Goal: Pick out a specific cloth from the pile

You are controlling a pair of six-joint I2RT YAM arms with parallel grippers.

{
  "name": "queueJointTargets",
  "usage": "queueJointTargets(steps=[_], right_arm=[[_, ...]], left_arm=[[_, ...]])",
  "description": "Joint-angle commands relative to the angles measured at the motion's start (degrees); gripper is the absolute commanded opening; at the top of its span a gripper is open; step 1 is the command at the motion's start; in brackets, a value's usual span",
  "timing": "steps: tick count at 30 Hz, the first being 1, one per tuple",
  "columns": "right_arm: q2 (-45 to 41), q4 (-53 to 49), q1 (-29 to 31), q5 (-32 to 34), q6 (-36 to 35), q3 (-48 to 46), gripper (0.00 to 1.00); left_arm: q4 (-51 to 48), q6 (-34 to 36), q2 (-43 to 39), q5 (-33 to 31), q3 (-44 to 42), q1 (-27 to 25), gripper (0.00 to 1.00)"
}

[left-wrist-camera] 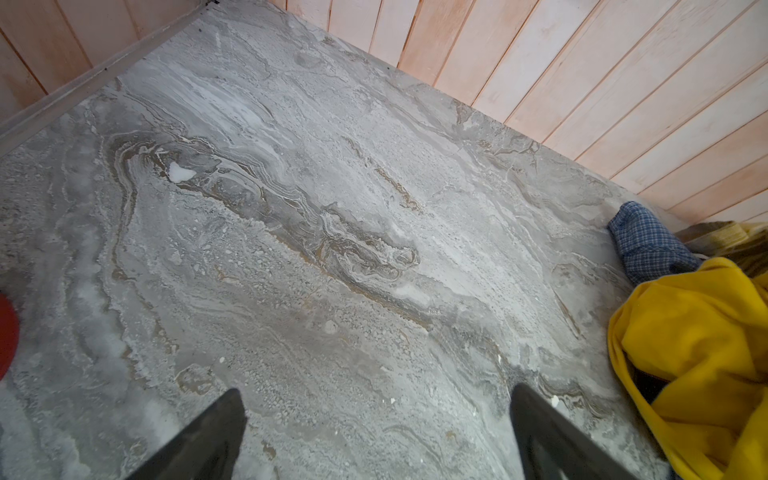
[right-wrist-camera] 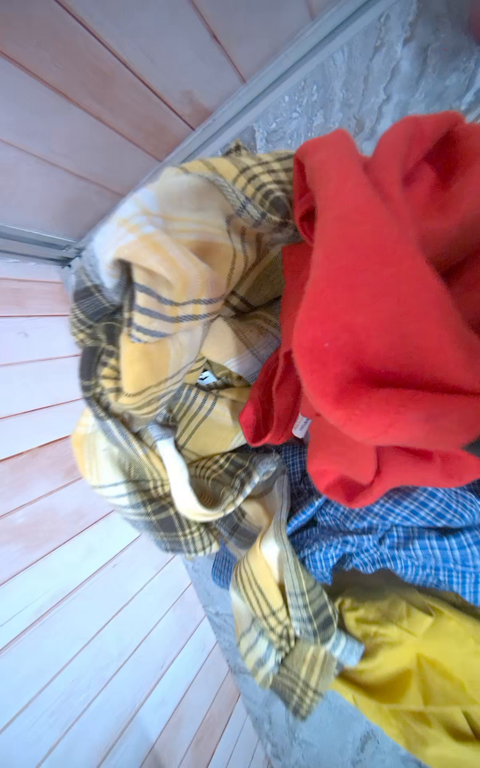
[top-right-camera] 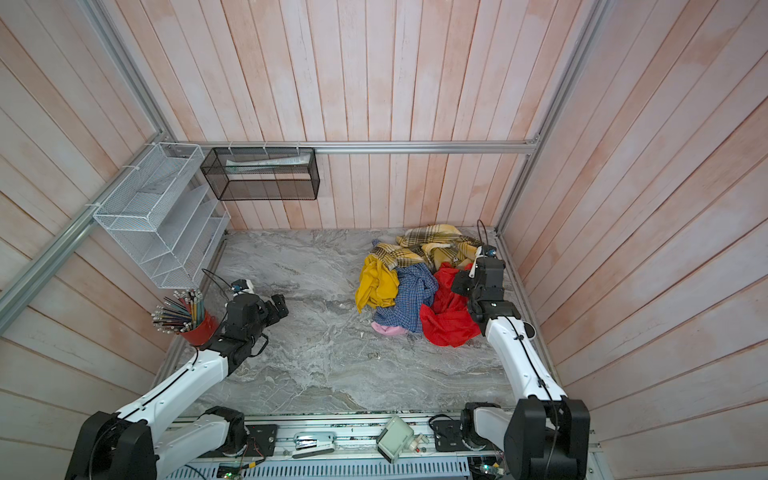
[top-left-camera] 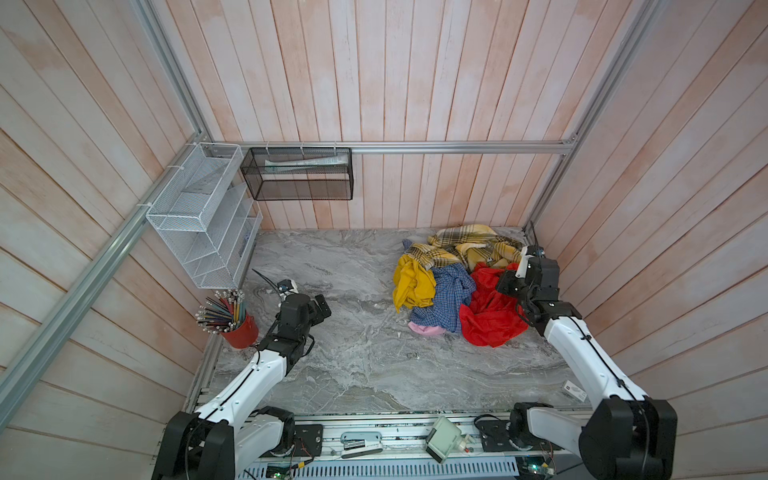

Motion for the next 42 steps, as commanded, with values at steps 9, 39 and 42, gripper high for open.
queueJointTargets(steps=[9, 39, 42], right_arm=[[-5.6, -7.2, 5.3, 2.3, 0.4, 18.2, 0.0], [27.5, -7.1, 44.8, 3.0, -16.7, 85.4, 0.0], [33.4, -7.9, 45.6, 0.7, -16.2, 95.5, 0.0]], left_arm=[[0.5, -0.3, -0.3, -0.7, -0.1, -0.5, 1.0], [-2.2, 0.0, -6.6, -5.2, 0.2, -0.5, 1.0], [-2.3, 0.5, -7.5, -4.5, 0.3, -0.4, 1.0]])
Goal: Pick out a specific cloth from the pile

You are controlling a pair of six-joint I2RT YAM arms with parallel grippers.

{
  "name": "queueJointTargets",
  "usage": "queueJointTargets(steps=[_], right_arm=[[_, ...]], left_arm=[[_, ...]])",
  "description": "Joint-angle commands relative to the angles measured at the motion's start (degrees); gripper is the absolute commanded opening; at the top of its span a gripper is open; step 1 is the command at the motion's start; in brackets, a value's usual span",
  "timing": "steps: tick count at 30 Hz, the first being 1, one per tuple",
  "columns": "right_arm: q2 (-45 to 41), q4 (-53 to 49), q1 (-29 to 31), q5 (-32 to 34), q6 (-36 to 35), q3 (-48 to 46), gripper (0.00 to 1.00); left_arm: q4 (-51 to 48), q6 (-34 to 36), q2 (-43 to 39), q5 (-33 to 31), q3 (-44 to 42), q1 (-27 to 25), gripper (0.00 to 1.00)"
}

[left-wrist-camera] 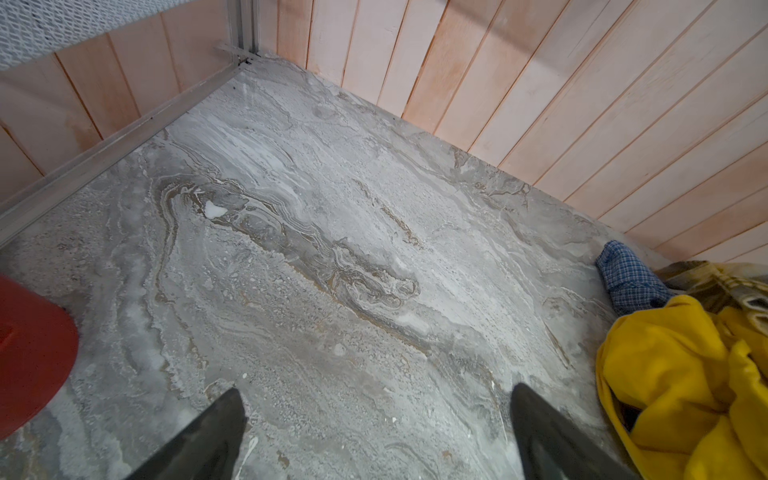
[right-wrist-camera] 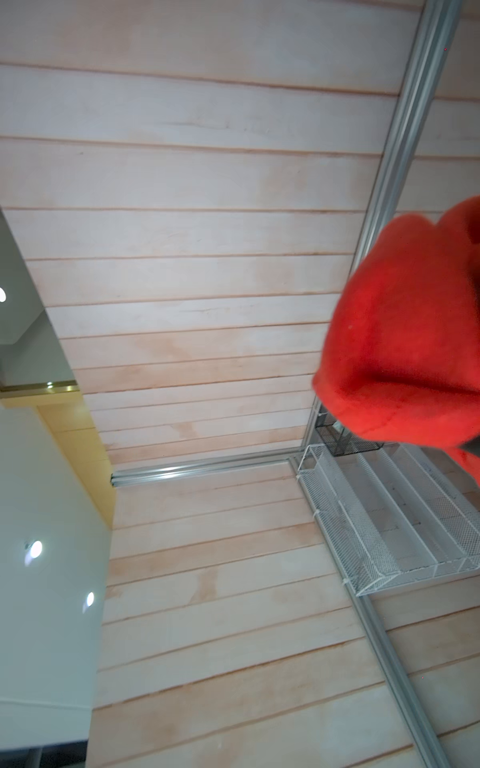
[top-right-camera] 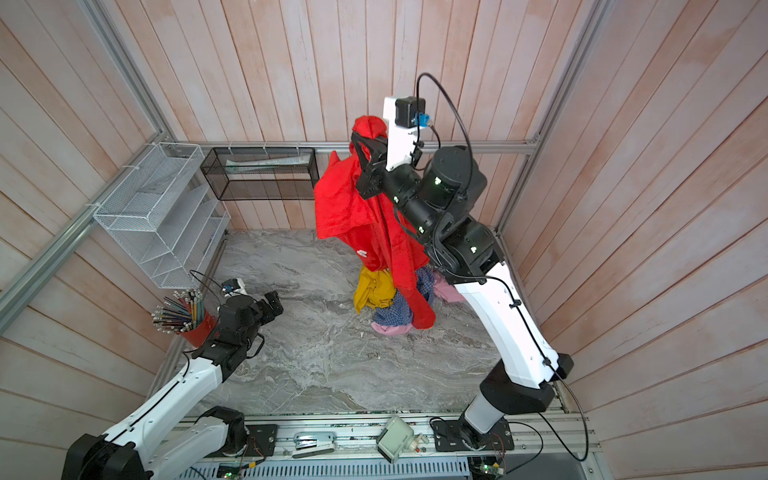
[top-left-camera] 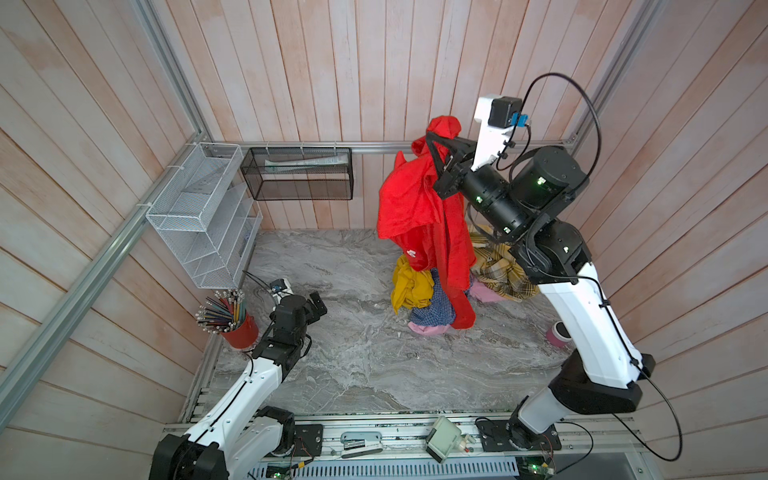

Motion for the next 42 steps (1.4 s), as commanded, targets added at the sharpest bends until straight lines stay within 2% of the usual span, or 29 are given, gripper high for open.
queueJointTargets(steps=[1, 4, 8, 12, 14, 17, 20, 24, 31, 36, 37, 38, 39, 42], right_arm=[[4.4, 0.6, 0.7, -3.1, -1.2, 9.0, 0.0], [6.7, 3.8, 0.8, -6.7, 1.6, 10.7, 0.0], [8.2, 12.4, 0.8, -12.1, 7.7, 6.6, 0.0], [14.6, 14.0, 0.7, -15.4, 13.1, 12.6, 0.0], [17.5, 14.6, 0.7, -17.0, 15.6, 15.6, 0.0], [18.4, 15.0, 0.7, -16.9, 16.4, 14.4, 0.0], [17.5, 15.2, 0.7, -16.5, 16.4, 10.5, 0.0], [17.1, 13.8, 0.7, -16.2, 16.2, 8.3, 0.0], [16.5, 12.5, 0.7, -16.3, 15.6, 8.3, 0.0], [15.5, 10.7, 0.7, -15.3, 14.4, 7.8, 0.0], [15.2, 10.4, 0.7, -15.2, 14.3, 7.5, 0.0], [14.8, 10.4, 0.7, -15.2, 14.3, 7.1, 0.0], [14.4, 10.4, 0.6, -15.4, 14.2, 6.6, 0.0], [12.8, 9.4, 0.7, -14.8, 13.2, 4.8, 0.0]], left_arm=[[-0.8, 0.6, -1.3, -0.3, 0.4, -0.2, 1.0], [-0.9, 0.9, -2.1, 0.0, 0.3, -0.2, 1.0], [-0.4, 1.2, -3.1, 1.8, -0.3, -0.2, 1.0], [0.0, 0.7, -4.1, 3.3, -0.5, -0.2, 1.0], [3.6, 1.3, -4.8, 9.6, -1.5, -0.2, 1.0], [12.4, 0.9, -5.0, 21.1, -3.7, -0.8, 1.0], [20.3, 0.1, -3.6, 26.0, -5.3, -3.2, 1.0], [27.1, 1.1, 2.2, 29.9, -3.4, -6.5, 1.0], [34.6, 3.0, 18.5, 33.1, 6.7, -12.5, 1.0], [39.1, 2.0, 28.4, 33.3, 14.0, -15.8, 1.0], [39.3, 1.6, 30.2, 31.7, 15.5, -16.2, 1.0], [39.6, 1.3, 31.7, 30.9, 16.6, -16.4, 0.96], [40.5, 1.2, 33.2, 30.6, 17.8, -16.4, 0.88], [38.5, 0.4, 35.4, 23.4, 22.0, -16.3, 0.54]])
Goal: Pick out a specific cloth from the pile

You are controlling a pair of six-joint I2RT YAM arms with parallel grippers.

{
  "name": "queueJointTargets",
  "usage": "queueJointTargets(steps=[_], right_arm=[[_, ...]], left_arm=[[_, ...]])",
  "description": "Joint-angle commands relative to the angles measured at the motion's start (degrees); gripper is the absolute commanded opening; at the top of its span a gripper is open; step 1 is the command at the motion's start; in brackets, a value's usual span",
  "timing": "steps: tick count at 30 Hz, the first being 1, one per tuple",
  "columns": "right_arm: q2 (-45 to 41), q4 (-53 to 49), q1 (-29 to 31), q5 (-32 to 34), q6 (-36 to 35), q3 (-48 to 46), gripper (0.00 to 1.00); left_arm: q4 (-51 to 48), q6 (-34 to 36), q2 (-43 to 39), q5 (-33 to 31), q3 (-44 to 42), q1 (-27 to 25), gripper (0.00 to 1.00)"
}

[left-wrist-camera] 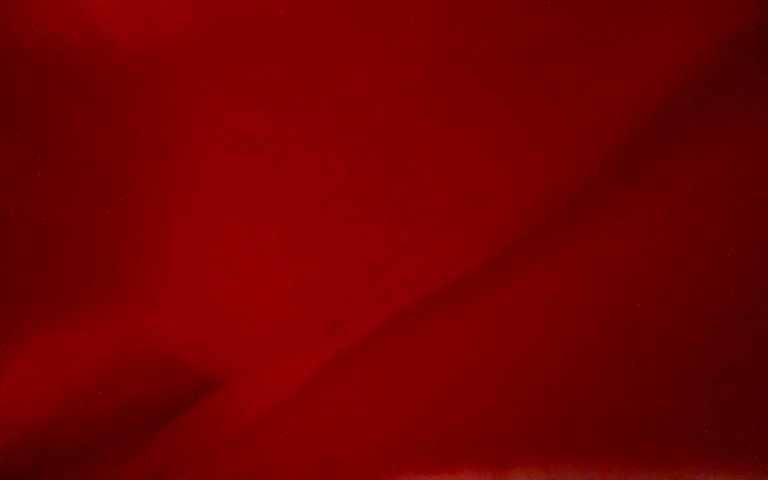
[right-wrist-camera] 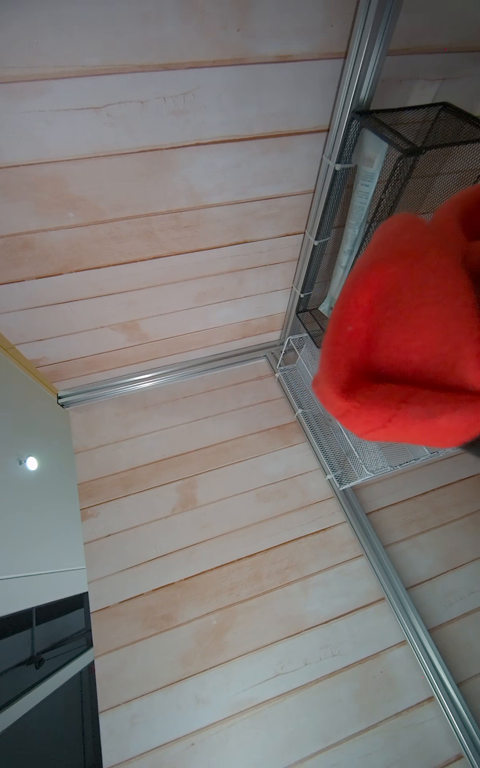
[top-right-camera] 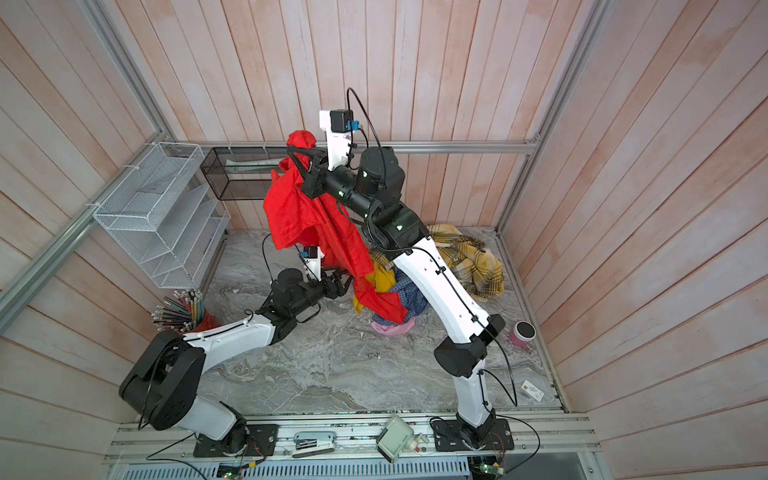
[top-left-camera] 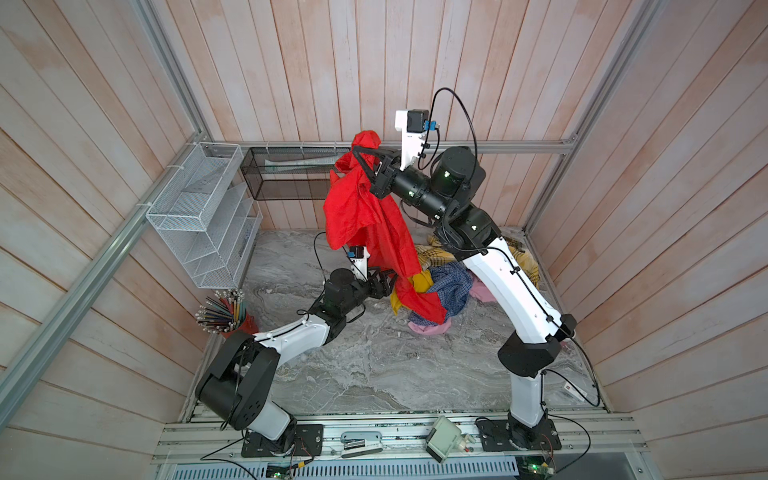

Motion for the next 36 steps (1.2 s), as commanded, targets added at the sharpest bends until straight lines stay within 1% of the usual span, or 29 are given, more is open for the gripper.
queueJointTargets(steps=[1, 2, 5, 6, 10, 14, 16, 18, 20, 21, 24, 25, 28, 30, 32, 34, 36], right_arm=[[-4.4, 0.3, 0.2, 1.0, -2.0, -1.5, 0.0], [-5.2, 0.2, 0.2, 1.4, -2.5, -2.8, 0.0], [-8.8, 1.5, 0.2, 3.0, -3.7, -9.1, 0.0], [-10.0, 2.4, 0.2, 3.4, -3.8, -11.6, 0.0], [-13.3, 3.3, 0.0, 5.2, -4.4, -18.0, 0.0], [-14.2, 3.4, -0.2, 5.6, -4.4, -21.3, 0.0], [-13.9, 4.3, -0.3, 4.8, -3.6, -22.0, 0.0], [-12.9, 4.8, -0.3, 3.7, -3.0, -20.9, 0.0], [-11.6, 4.1, -0.2, 2.6, -2.7, -18.9, 0.0], [-10.9, 3.4, -0.2, 2.4, -2.7, -17.7, 0.0], [-9.7, 1.7, -0.3, 2.5, -3.2, -15.4, 0.0], [-9.5, 1.4, -0.2, 2.5, -3.2, -15.3, 0.0], [-8.0, 2.9, -0.2, 0.7, -1.2, -17.6, 0.0], [-6.5, 5.7, 0.0, -1.3, 0.6, -19.8, 0.0], [-4.2, 7.9, 0.1, -2.8, 2.2, -21.2, 0.0], [-1.2, 8.3, 0.1, -4.2, 3.0, -21.5, 0.0], [1.3, 8.9, 0.2, -4.8, 3.9, -22.6, 0.0]], left_arm=[[0.6, 0.6, 1.4, -7.0, 4.8, 0.6, 0.41], [-0.1, 1.0, 1.2, -7.9, 5.6, 0.9, 0.32], [0.4, 2.2, -0.3, -7.0, 6.9, 3.0, 0.05], [0.2, 2.4, -1.2, -7.4, 7.1, 3.6, 0.0], [-1.4, 3.0, -6.4, -9.9, 6.4, 6.5, 0.0], [-1.9, 3.9, -12.9, -12.4, 3.8, 9.3, 0.0], [-2.1, 3.6, -15.4, -11.6, 3.0, 10.6, 0.0], [-4.0, 4.0, -16.1, -10.0, 3.7, 11.2, 0.0], [-6.6, 4.3, -16.3, -10.2, 4.8, 11.2, 0.0], [-6.9, 5.4, -16.5, -9.5, 4.9, 11.3, 0.0], [-7.0, 7.4, -19.4, -13.7, 4.1, 12.1, 0.0], [-6.6, 7.3, -20.6, -13.0, 4.2, 13.3, 0.0], [-9.8, 6.6, -22.0, -9.4, 7.3, 17.4, 0.0], [-12.7, 8.0, -21.7, -7.6, 9.7, 18.5, 0.0], [-16.6, 9.1, -20.7, -7.4, 11.4, 19.3, 0.0], [-19.2, 9.0, -19.9, -7.8, 10.7, 20.5, 0.0], [-19.6, 7.7, -19.9, -7.9, 7.6, 21.8, 0.0]])
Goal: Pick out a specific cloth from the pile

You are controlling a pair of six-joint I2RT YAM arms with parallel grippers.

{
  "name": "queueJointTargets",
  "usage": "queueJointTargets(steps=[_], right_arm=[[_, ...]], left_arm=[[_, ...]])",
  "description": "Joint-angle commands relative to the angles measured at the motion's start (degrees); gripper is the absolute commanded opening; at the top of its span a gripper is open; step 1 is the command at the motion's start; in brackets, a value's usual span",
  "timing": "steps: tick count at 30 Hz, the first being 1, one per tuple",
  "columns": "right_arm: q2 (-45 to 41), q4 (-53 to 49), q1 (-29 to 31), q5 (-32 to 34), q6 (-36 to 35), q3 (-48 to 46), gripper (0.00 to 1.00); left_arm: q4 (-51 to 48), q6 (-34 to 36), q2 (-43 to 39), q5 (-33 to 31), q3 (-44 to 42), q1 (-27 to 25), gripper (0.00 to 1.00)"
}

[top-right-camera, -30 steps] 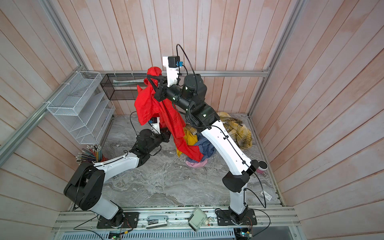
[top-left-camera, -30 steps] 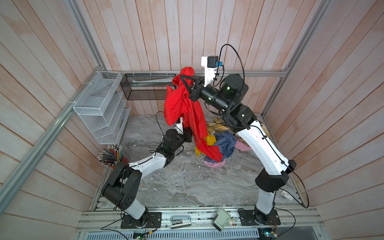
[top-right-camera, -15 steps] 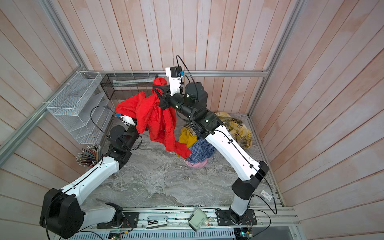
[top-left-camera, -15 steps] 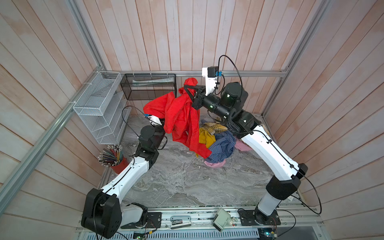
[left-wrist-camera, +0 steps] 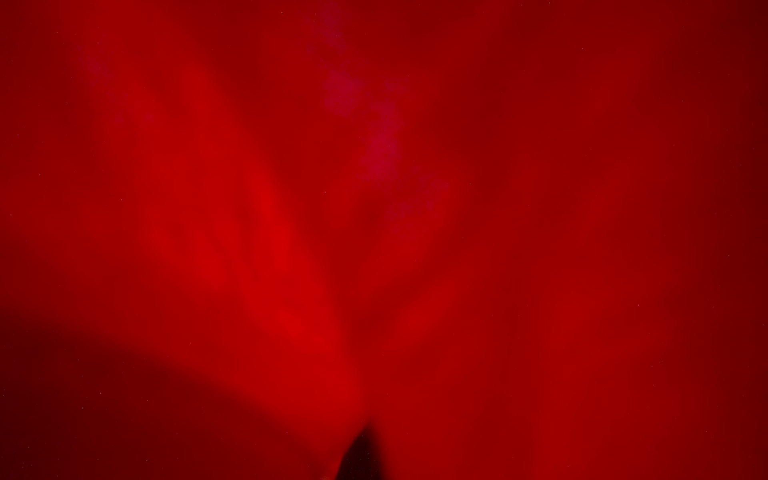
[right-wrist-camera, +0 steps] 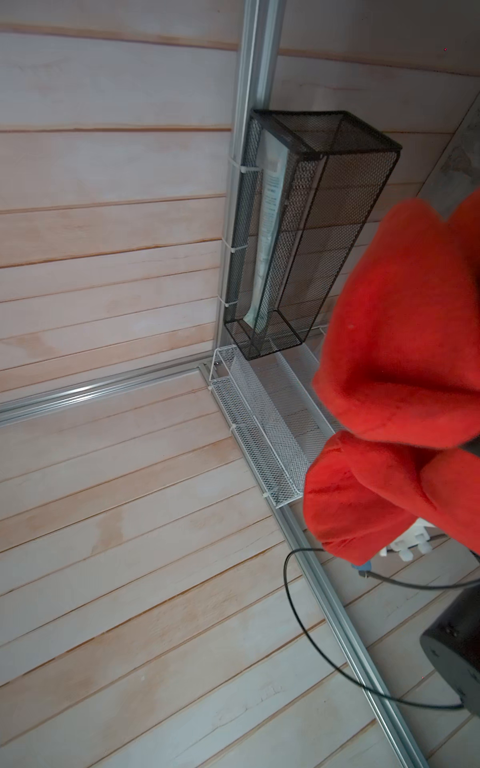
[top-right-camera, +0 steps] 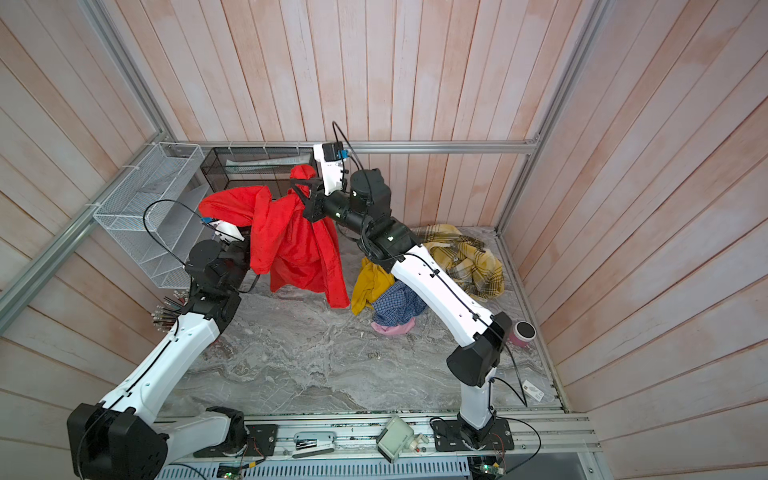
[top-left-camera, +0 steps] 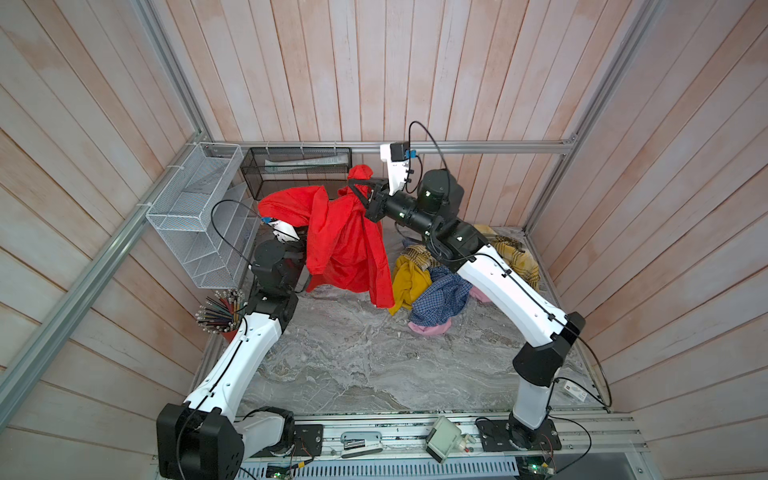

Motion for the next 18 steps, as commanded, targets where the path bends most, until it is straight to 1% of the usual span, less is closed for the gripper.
queueJointTargets(steps=[1, 4, 8, 11, 15, 18], right_arm=[[5.3, 3.0, 0.2, -4.2, 3.2, -3.2, 0.0], [8.8, 6.3, 0.7, -8.2, 5.7, -6.1, 0.0], [13.2, 5.8, 1.8, -9.7, 5.7, -6.9, 0.0], [16.1, 4.3, 2.2, -10.9, 5.2, -7.4, 0.0], [18.5, 1.9, 2.9, -12.7, 4.8, -8.7, 0.0], [17.6, 1.8, 3.1, -12.7, 5.0, -13.1, 0.0]], left_arm=[[-4.9, -0.6, 0.5, 1.1, -4.4, 2.2, 0.0], [-4.8, -2.8, -0.5, 0.5, -10.2, 4.2, 0.0], [-10.1, -3.5, 0.0, -1.6, -14.2, 7.0, 0.0], [-12.2, -4.3, 0.4, -1.3, -17.0, 8.9, 0.0], [-15.7, -5.5, 0.7, -1.9, -19.6, 9.6, 0.0], [-17.4, -6.3, 2.2, -0.4, -21.1, 9.6, 0.0]])
